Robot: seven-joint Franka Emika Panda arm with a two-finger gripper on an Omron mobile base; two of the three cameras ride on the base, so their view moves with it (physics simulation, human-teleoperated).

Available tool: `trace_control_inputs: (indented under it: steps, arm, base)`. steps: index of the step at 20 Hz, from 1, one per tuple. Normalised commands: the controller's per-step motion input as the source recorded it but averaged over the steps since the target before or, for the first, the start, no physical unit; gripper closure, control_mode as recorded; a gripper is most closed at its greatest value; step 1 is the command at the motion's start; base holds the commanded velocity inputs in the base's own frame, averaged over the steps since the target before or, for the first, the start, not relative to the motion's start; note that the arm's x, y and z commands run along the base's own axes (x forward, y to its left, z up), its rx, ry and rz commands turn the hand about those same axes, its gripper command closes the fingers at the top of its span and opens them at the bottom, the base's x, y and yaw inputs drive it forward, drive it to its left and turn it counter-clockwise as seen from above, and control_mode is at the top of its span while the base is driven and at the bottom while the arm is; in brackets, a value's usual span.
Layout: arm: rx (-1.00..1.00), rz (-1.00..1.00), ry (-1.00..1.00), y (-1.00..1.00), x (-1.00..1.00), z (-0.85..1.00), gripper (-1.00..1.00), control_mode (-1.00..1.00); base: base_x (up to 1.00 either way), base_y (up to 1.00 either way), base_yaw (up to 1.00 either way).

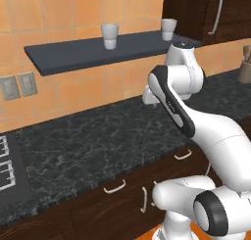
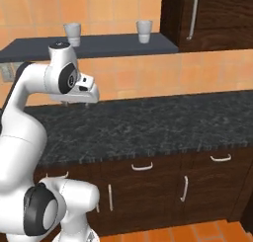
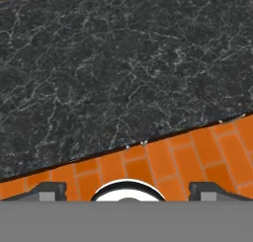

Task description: Take a straw from the drawer in front and place it inside the glass cup on the dining counter.

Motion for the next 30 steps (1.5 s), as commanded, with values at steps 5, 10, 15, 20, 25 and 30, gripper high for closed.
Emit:
trace_control_inputs:
  steps: [5, 10, 15, 20, 25, 30]
  arm:
    - [0.00, 0.00, 0.00, 0.00, 0.00, 0.00, -1.00, 1.00]
    - [0.00, 0.00, 0.00, 0.00, 0.00, 0.00, -1.00, 1.00]
    - [0.00, 0.00, 0.00, 0.00, 0.00, 0.00, -1.00, 1.00]
    - [0.00, 0.00, 0.00, 0.00, 0.00, 0.00, -1.00, 1.00]
    - [0.00, 0.00, 0.00, 0.00, 0.00, 0.00, -1.00, 1.00]
    - [0.00, -0.13, -0.02, 0.12, 0.00, -0.32, -1.00, -1.00]
  base:
    - [0.34, 0.65, -0.56]
    - [0.27, 0.63, -0.49]
    - [-0.18, 0.63, -0.32]
    - [0.07, 0.68, -0.21]
    - [-0.02, 0.61, -0.19]
    - [0.00, 0.24, -0.08]
